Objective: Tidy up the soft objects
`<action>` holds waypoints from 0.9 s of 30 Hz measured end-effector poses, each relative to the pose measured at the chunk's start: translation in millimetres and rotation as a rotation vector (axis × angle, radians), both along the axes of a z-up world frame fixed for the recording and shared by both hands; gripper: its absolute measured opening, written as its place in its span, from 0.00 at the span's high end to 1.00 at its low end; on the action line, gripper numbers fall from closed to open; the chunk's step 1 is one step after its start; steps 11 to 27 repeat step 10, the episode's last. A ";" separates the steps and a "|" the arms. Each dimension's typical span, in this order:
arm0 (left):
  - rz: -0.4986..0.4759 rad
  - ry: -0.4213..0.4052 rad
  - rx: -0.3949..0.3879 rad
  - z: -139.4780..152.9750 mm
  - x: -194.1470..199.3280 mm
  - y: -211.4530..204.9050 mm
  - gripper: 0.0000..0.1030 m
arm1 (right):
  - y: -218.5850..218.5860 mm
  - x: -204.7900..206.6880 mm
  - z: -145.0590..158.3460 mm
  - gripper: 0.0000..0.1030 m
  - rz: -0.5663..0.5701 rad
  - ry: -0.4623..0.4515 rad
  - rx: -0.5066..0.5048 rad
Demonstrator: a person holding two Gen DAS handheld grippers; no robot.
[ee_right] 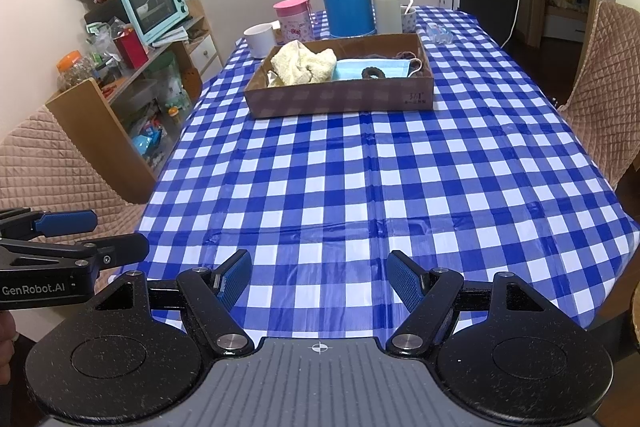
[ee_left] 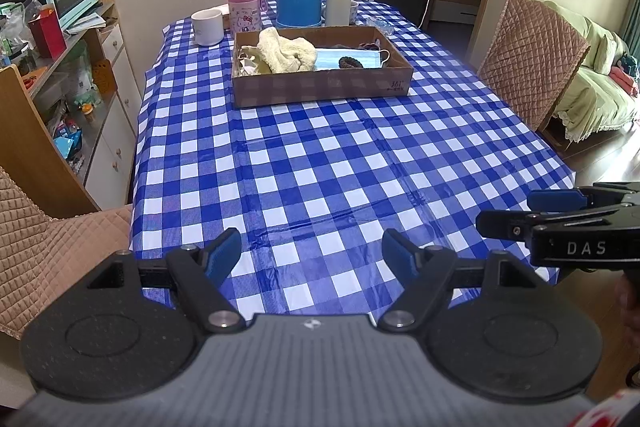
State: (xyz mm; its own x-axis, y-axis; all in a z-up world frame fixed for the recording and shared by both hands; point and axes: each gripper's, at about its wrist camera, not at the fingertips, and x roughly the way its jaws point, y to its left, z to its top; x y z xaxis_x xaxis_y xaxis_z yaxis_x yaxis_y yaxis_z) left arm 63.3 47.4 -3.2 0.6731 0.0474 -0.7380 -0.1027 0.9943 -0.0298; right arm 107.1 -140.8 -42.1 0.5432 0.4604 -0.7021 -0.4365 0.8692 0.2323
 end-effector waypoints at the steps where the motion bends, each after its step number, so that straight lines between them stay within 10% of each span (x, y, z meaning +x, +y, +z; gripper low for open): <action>1: 0.001 0.000 0.000 0.0 0.0 0.0 0.27 | -0.2 0.6 -0.1 0.28 0.000 0.001 -0.001; 27: 0.002 0.000 0.000 -3.7 5.3 0.5 0.27 | 1.1 6.8 -3.6 0.28 0.002 0.006 -0.003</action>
